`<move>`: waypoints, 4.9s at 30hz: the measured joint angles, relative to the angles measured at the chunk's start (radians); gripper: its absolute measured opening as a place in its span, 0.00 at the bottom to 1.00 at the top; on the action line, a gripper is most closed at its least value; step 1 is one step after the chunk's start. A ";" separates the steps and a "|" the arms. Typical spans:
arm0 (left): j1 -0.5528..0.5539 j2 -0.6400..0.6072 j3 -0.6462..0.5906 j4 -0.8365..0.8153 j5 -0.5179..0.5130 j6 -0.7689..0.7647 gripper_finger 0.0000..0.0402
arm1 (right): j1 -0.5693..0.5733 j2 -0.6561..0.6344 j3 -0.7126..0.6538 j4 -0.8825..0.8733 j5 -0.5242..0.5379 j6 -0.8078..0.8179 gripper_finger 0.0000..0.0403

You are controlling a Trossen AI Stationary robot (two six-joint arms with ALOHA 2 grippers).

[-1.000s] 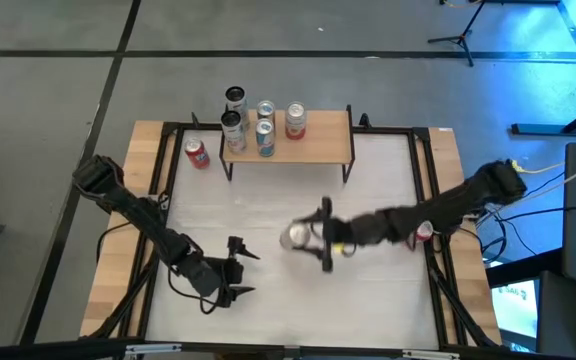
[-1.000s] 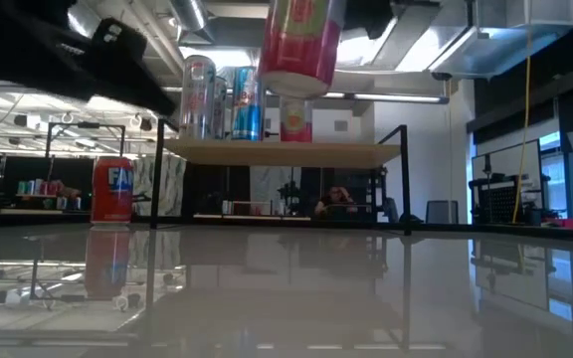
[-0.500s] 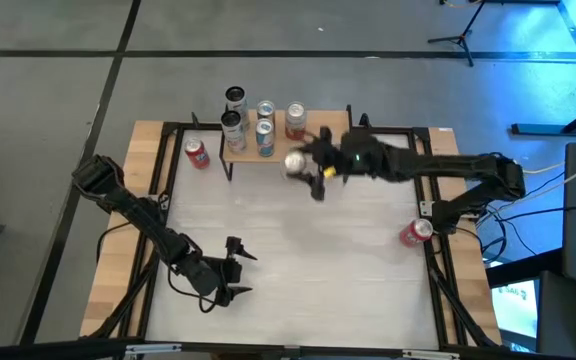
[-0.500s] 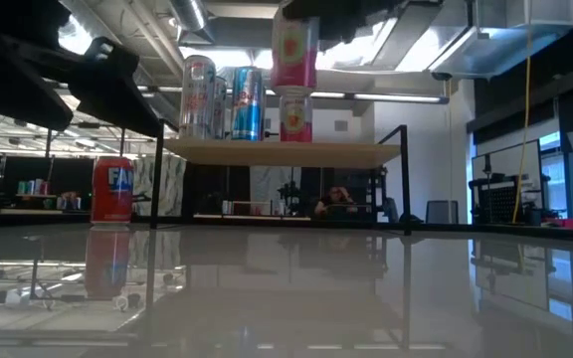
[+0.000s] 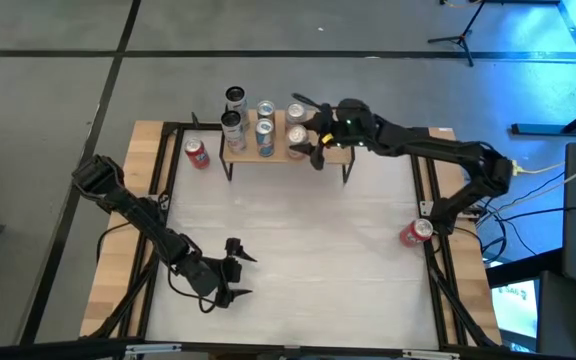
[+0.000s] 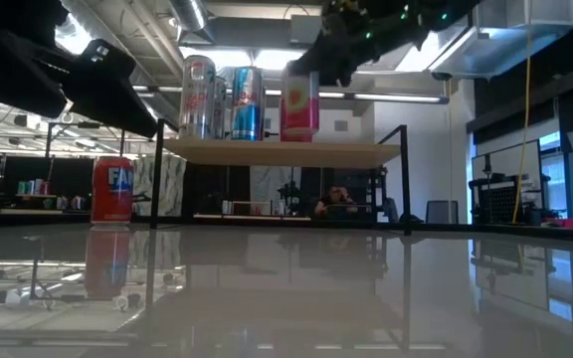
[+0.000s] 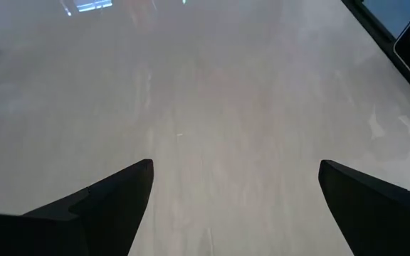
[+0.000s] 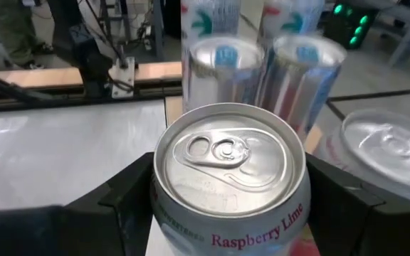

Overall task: Place canned beverage on shelf
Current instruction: Put the pink-white soda can on the shelf, then put the right red soda can on the shelf

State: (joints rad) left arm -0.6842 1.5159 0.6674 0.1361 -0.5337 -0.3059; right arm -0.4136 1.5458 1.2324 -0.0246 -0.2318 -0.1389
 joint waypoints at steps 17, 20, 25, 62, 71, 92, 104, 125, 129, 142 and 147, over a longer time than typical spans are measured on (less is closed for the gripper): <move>0.000 0.000 0.000 0.008 -0.003 0.000 0.97 | -0.027 0.056 0.000 0.037 -0.014 -0.009 0.80; 0.000 0.000 0.000 0.008 -0.002 0.000 0.97 | -0.025 0.056 0.000 0.037 0.026 -0.022 0.94; 0.000 0.000 0.000 0.008 -0.001 0.000 0.97 | -0.025 0.051 0.000 0.067 0.038 -0.022 0.87; 0.016 0.001 0.001 0.018 0.043 0.022 0.97 | 0.490 -0.437 0.000 -1.214 0.394 0.780 0.75; 0.019 0.001 0.001 0.018 0.048 0.022 0.97 | 0.648 -0.436 0.000 -1.384 0.473 1.104 0.75; 0.019 0.000 0.001 0.017 0.050 0.020 0.97 | 0.848 -0.438 -0.153 -1.548 0.351 1.399 0.75; 0.019 0.001 0.001 0.018 0.045 0.025 0.97 | 0.846 -0.438 -0.337 -1.542 0.218 1.419 0.75; 0.019 0.001 0.001 0.020 0.044 0.027 0.97 | 0.845 -0.439 -0.398 -1.451 0.185 1.414 0.75; 0.019 0.000 0.001 0.020 0.044 0.027 0.97 | 0.845 -0.439 -0.399 -1.435 0.175 1.414 0.75; 0.019 0.000 0.001 0.024 0.044 0.028 0.97 | 0.846 -0.438 -0.399 -1.376 0.207 1.497 0.75; 0.019 0.001 0.001 0.024 0.056 0.027 0.97 | 0.846 -0.437 -0.402 -1.369 0.213 1.526 0.80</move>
State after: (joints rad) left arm -0.6651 1.5166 0.6682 0.1596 -0.4782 -0.2787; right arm 0.4324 1.1087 0.8301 -1.3940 -0.0191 1.3872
